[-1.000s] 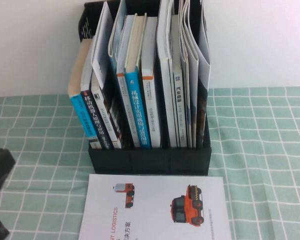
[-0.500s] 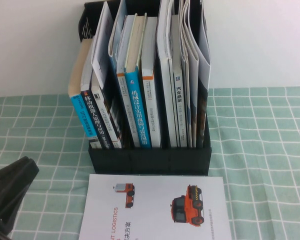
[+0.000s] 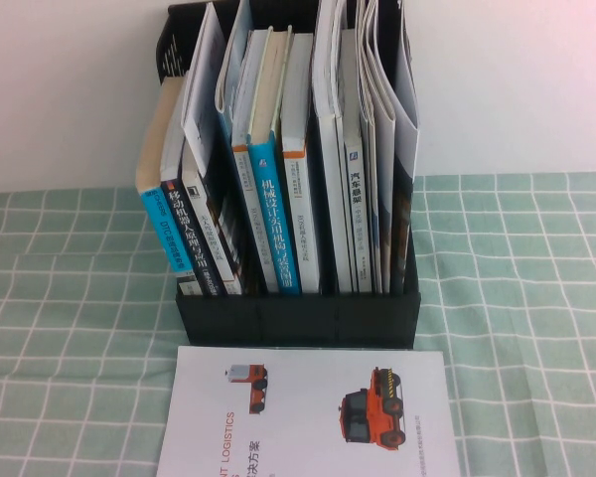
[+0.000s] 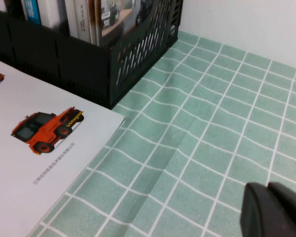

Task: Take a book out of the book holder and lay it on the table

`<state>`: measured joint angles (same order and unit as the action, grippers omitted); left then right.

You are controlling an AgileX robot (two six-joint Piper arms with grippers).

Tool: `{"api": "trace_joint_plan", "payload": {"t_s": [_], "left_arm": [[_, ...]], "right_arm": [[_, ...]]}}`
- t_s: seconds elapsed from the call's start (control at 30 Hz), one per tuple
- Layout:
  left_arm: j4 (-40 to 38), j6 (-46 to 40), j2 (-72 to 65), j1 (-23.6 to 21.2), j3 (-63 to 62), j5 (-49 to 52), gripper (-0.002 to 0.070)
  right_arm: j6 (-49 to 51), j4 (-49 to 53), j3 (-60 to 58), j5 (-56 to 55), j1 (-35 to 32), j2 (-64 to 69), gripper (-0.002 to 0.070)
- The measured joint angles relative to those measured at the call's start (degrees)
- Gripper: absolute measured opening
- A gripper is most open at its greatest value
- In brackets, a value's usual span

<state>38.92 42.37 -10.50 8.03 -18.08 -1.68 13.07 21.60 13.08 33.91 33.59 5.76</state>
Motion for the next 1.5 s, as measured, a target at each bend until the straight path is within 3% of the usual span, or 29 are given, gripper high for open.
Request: {"api": "trace_joint_plan", "payload": {"t_s": [0.1, 0.2, 0.4, 0.53, 0.7, 1.1, 1.5], "left_arm": [[-0.29, 0.00, 7.03, -5.13, 1.06, -0.15, -0.0003], [-5.79, -0.71, 10.90, -7.68, 3.21, -0.07, -0.0003], [-17.98, -18.12, 11.23, -7.90, 4.45, 1.06, -0.0003], [-32.29, -29.86, 11.23, -7.90, 8.32, -2.61, -0.0003], [-40.22, -31.11, 11.23, -7.90, 17.70, -3.40, -0.0003], [-40.29, -31.64, 11.23, -7.90, 19.52, 19.64, -0.0003], [-38.40, -31.67, 11.23, -4.34, 19.52, 20.20, -0.0003]], "right_arm": [[0.00, -0.09, -0.57, 0.11, 0.00, 0.00, 0.0004], [0.00, -0.23, -0.56, 0.14, 0.00, 0.00, 0.0004], [0.00, -0.31, -0.59, 0.14, 0.00, 0.00, 0.0004], [0.00, -0.31, -0.69, 0.14, 0.00, 0.00, 0.0004], [0.00, -0.31, -0.69, 0.14, 0.00, 0.00, 0.0004], [0.00, -0.36, -0.81, 0.14, 0.00, 0.00, 0.0004], [0.00, -0.36, -0.81, 0.14, 0.00, 0.00, 0.0004]]}}
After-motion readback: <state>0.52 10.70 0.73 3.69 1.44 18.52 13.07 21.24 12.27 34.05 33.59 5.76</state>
